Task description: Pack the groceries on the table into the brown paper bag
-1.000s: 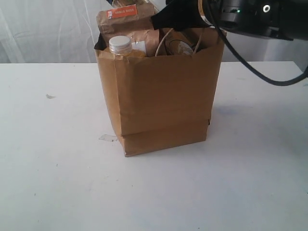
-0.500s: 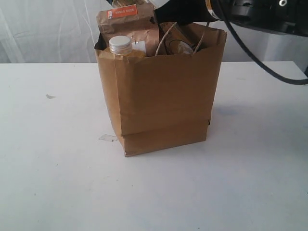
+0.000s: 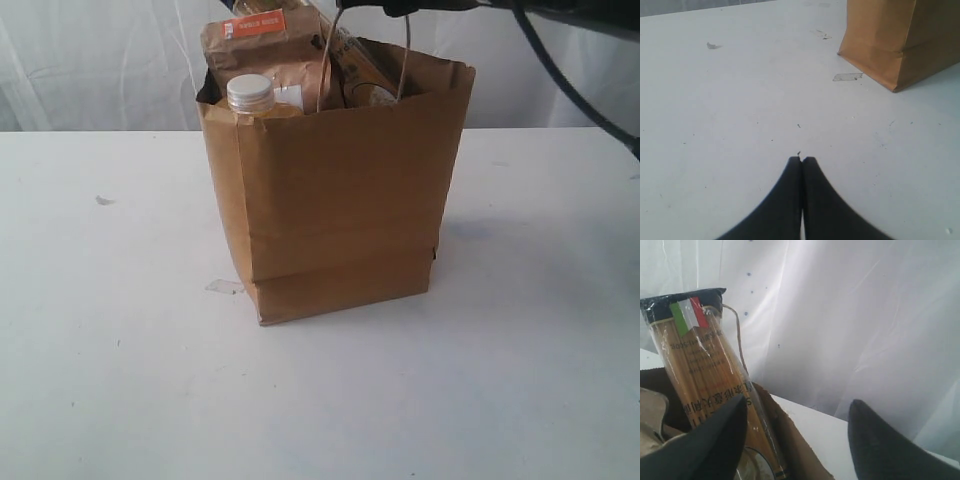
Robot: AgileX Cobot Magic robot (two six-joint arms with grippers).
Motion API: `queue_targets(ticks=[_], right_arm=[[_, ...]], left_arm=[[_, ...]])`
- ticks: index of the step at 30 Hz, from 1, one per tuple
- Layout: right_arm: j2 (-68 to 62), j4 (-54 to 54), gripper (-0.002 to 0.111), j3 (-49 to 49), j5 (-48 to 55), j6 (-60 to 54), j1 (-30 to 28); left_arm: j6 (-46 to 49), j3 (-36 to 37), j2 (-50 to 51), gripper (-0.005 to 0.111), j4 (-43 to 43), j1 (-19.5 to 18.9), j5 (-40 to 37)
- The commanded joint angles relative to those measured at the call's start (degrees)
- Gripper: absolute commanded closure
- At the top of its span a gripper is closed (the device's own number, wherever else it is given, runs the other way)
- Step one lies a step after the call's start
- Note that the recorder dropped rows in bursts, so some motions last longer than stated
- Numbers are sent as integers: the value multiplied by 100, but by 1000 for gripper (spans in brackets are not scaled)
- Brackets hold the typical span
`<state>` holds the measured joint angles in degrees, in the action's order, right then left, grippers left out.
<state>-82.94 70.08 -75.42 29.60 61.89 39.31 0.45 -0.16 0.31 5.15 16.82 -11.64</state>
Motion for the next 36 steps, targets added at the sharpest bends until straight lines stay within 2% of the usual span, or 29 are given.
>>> queue_targets(ticks=[1, 12, 14, 21, 26, 36], right_arm=[[132, 36, 53, 26, 2, -23, 7], [578, 29, 53, 348, -36, 65, 7], [746, 29, 58, 479, -79, 177, 7], [1597, 17, 92, 1193, -590, 673, 31], [2289, -55, 108, 1797, -1070, 915, 31], [3706, -916, 108, 3056, -1212, 915, 31]], left_arm=[[-45, 16, -31, 107, 34, -25, 6], [-45, 16, -31, 107, 34, -25, 6], [-45, 16, -31, 107, 34, -25, 6], [-45, 16, -31, 107, 34, -25, 6], [-45, 16, -31, 107, 34, -25, 6], [-45, 16, -31, 107, 34, -25, 6]])
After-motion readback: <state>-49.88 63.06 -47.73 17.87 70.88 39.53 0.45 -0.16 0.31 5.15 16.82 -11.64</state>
